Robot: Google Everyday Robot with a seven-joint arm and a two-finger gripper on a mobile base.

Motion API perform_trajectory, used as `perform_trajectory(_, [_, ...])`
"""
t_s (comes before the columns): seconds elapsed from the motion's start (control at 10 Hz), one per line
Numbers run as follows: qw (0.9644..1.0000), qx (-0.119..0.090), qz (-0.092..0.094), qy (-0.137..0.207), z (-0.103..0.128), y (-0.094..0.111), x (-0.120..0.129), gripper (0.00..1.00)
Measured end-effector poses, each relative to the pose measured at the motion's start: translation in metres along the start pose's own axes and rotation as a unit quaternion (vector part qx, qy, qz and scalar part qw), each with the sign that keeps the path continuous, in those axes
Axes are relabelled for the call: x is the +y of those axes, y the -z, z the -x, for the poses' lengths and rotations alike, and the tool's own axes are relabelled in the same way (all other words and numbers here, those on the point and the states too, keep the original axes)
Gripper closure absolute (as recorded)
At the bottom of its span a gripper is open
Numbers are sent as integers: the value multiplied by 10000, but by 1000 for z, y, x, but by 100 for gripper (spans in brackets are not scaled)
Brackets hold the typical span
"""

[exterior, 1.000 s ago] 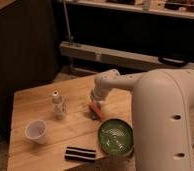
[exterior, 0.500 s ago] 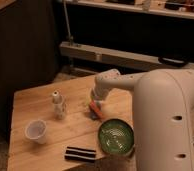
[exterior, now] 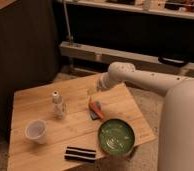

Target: Knock the bottle over

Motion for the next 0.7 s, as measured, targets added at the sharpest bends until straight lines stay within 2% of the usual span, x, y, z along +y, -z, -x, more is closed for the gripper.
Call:
perform_trajectory(0.1, [9993,-207,292,68,17,16,10,67])
perform_trajectory(0.2, [9969,-415,656,132,35,32,22,77])
perform_trajectory(0.4, [9890,-696,1289,217,66,61,46,97])
perform_trajectory(0.5, [9855,-732,1506,260,77,67,58,100])
perform_trajectory(0.7, [9804,-720,1802,325,91,66,75,100])
